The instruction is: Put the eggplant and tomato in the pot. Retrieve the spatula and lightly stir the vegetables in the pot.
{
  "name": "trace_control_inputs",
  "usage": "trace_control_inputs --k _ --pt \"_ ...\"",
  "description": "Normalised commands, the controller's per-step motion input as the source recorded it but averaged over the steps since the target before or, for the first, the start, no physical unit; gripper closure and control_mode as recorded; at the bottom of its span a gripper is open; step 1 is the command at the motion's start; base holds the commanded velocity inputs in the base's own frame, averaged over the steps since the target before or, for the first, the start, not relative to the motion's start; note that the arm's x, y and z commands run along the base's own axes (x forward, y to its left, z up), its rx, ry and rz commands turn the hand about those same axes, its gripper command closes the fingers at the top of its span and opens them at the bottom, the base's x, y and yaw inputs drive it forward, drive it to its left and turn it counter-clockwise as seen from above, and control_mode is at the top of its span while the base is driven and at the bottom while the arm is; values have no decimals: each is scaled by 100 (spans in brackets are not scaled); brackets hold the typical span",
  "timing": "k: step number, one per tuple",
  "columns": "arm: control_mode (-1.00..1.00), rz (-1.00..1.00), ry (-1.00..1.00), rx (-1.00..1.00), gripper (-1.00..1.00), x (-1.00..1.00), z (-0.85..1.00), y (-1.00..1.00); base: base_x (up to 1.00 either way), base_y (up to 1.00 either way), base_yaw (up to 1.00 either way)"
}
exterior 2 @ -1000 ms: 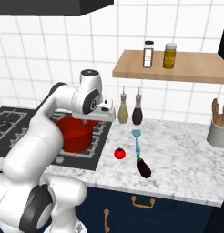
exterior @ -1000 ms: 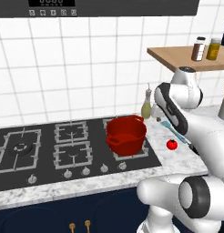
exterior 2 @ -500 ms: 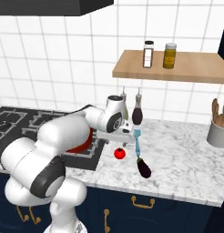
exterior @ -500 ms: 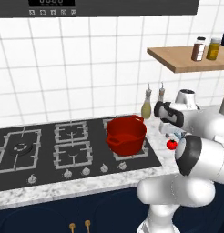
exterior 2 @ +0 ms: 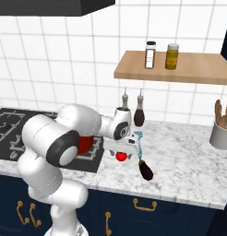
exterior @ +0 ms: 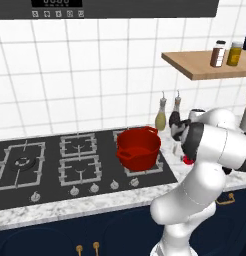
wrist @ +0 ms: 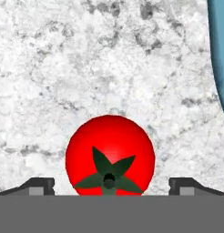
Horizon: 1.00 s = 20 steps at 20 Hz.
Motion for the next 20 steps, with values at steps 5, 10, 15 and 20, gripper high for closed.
trace_control_inputs --k 5,10,15,20 --pt "-100 0 0 0 -100 0 -38 0 0 0 0" --pt "-100 0 -13 0 100 -24 1 5 0 0 0" --pt "-100 0 -6 -1 100 -48 96 43 0 0 0" --pt "-100 0 -8 -5 100 -60 100 70 0 0 0"
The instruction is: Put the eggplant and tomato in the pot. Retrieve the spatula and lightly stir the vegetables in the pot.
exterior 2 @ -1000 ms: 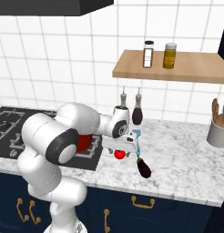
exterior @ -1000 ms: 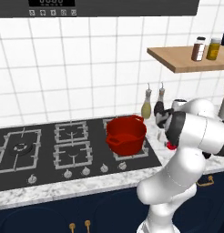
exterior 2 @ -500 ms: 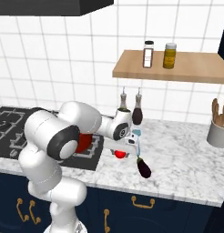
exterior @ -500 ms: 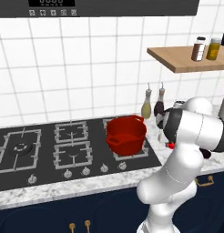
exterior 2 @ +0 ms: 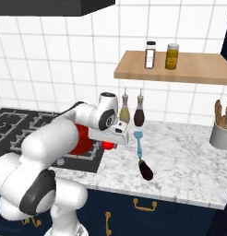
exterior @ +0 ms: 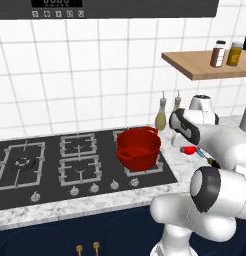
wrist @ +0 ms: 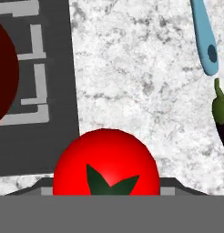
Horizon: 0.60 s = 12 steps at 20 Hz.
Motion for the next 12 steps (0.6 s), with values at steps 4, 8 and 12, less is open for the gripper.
trace_control_inputs --k 4,8,12 --pt "-100 1 -2 -2 100 -20 98 100 0 0 0" --pt "-100 5 0 0 100 33 64 100 0 0 0" --pt "-100 1 -1 0 100 89 -1 100 0 0 0"
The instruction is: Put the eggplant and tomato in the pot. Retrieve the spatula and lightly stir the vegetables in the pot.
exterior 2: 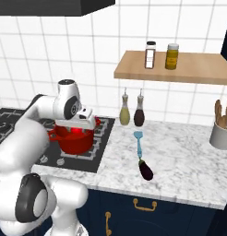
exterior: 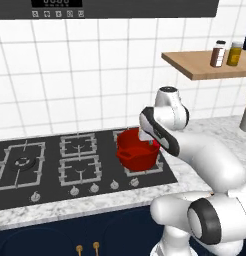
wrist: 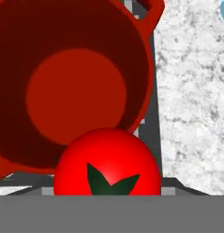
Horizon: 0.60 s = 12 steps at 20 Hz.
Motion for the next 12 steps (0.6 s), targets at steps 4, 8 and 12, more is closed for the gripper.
trace_control_inputs --k 4,8,12 --pt "-100 0 -1 -1 100 85 -25 81 0 0 0" --pt "-100 -1 -1 0 -100 58 -51 48 0 0 0" --pt "-100 -10 -3 0 -100 23 -27 -7 0 0 0"
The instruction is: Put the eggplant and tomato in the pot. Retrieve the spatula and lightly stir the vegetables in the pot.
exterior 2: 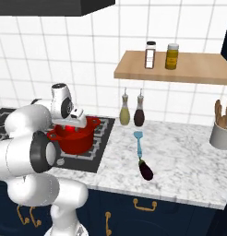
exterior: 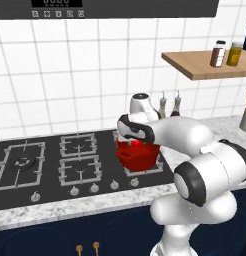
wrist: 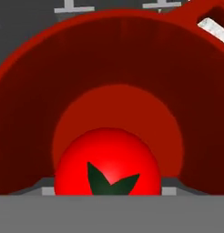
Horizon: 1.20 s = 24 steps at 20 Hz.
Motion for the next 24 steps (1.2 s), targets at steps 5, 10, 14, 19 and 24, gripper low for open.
trace_control_inputs --k 5,10,14,19,24 --pt "-100 -4 -18 0 -100 -15 50 -66 0 0 0" --pt "-100 -1 -14 2 -100 -42 75 -84 0 0 0" --pt "-100 0 -23 2 -100 -67 67 -74 0 0 0" --pt "-100 -4 -9 0 -100 -100 -4 -100 0 0 0" --pt "-100 -5 4 -3 -100 -90 -74 -100 0 0 0"
